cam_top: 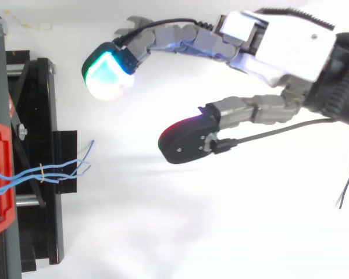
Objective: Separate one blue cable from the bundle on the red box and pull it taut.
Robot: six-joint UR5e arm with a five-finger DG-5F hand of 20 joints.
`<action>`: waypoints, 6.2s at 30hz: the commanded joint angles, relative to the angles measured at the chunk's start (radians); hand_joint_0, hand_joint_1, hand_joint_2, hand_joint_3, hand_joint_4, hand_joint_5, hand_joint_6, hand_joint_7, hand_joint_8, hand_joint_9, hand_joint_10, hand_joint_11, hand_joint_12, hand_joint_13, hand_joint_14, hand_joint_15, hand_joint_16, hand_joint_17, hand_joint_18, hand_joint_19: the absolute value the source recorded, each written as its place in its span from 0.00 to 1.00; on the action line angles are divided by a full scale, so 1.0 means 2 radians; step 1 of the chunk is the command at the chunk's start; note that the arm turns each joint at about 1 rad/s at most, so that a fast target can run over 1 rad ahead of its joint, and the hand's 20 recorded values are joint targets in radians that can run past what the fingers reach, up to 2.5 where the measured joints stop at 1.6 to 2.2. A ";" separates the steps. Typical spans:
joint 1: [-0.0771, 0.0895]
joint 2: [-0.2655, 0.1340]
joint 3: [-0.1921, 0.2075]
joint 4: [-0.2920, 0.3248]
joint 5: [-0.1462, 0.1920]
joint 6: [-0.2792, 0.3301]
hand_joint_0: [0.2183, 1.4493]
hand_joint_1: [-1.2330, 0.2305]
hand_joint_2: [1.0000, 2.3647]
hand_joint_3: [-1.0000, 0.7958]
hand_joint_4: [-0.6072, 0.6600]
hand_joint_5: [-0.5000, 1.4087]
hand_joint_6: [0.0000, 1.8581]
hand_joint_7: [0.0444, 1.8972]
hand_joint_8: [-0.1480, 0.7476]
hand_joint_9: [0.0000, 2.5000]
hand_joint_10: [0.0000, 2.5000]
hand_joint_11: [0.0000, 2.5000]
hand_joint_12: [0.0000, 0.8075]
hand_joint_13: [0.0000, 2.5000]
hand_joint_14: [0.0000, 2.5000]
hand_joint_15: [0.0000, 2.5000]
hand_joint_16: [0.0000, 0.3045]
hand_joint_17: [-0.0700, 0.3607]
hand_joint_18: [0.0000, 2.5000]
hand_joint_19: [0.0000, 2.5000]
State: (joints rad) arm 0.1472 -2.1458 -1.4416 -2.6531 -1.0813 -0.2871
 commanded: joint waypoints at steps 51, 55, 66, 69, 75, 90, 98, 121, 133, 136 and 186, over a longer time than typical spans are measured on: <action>0.030 -0.153 0.119 0.100 -0.012 0.042 0.25 0.35 0.01 0.35 0.63 0.22 0.27 0.61 0.46 0.28 0.00 0.14 0.41 0.21 0.00 0.11 0.14 0.38 0.18 0.16; 0.028 -0.153 0.135 0.086 -0.025 0.055 0.28 0.34 0.01 0.39 0.57 0.23 0.27 0.72 0.47 0.30 0.00 0.16 0.41 0.22 0.00 0.13 0.13 0.37 0.20 0.17; 0.027 -0.145 0.146 0.024 -0.035 0.097 0.29 0.32 0.01 0.46 0.58 0.19 0.40 0.58 0.50 0.31 0.00 0.20 0.44 0.23 0.00 0.13 0.14 0.39 0.23 0.16; 0.025 -0.137 0.146 -0.008 -0.042 0.108 0.26 0.31 0.01 0.36 0.59 0.18 0.42 0.55 0.48 0.31 0.01 0.20 0.42 0.23 0.00 0.13 0.13 0.37 0.21 0.17; 0.023 -0.134 0.146 -0.046 -0.051 0.114 0.20 0.40 0.00 0.28 0.59 0.20 0.39 0.56 0.51 0.31 0.01 0.20 0.45 0.23 0.00 0.13 0.15 0.40 0.23 0.17; 0.021 -0.104 0.147 -0.073 -0.055 0.110 0.29 0.34 0.01 0.50 0.59 0.18 0.45 0.53 0.53 0.34 0.01 0.24 0.48 0.27 0.00 0.15 0.16 0.41 0.26 0.18; 0.024 -0.088 0.146 -0.089 -0.054 0.093 0.32 0.28 0.01 0.48 0.53 0.16 0.46 0.50 0.49 0.32 0.01 0.27 0.43 0.26 0.01 0.16 0.13 0.37 0.24 0.19; 0.024 -0.088 0.147 -0.089 -0.054 0.103 0.24 0.30 0.00 0.28 0.58 0.17 0.46 0.52 0.51 0.34 0.01 0.29 0.45 0.28 0.01 0.17 0.14 0.39 0.28 0.19; 0.024 -0.088 0.148 -0.089 -0.054 0.103 0.35 0.26 0.02 0.49 0.42 0.17 0.50 0.62 0.50 0.36 0.01 0.31 0.43 0.30 0.01 0.18 0.13 0.37 0.29 0.20; 0.023 -0.088 0.149 -0.089 -0.054 0.103 0.41 0.23 0.02 0.48 0.44 0.15 0.51 0.66 0.49 0.35 0.01 0.31 0.42 0.30 0.01 0.18 0.13 0.37 0.29 0.20; 0.020 -0.087 0.156 -0.105 -0.067 0.106 0.49 0.24 0.00 0.28 0.37 0.16 0.50 0.63 0.47 0.37 0.01 0.32 0.40 0.32 0.01 0.19 0.12 0.35 0.31 0.21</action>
State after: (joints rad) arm 0.1875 -2.3198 -1.1297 -2.8591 -1.2104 -0.0793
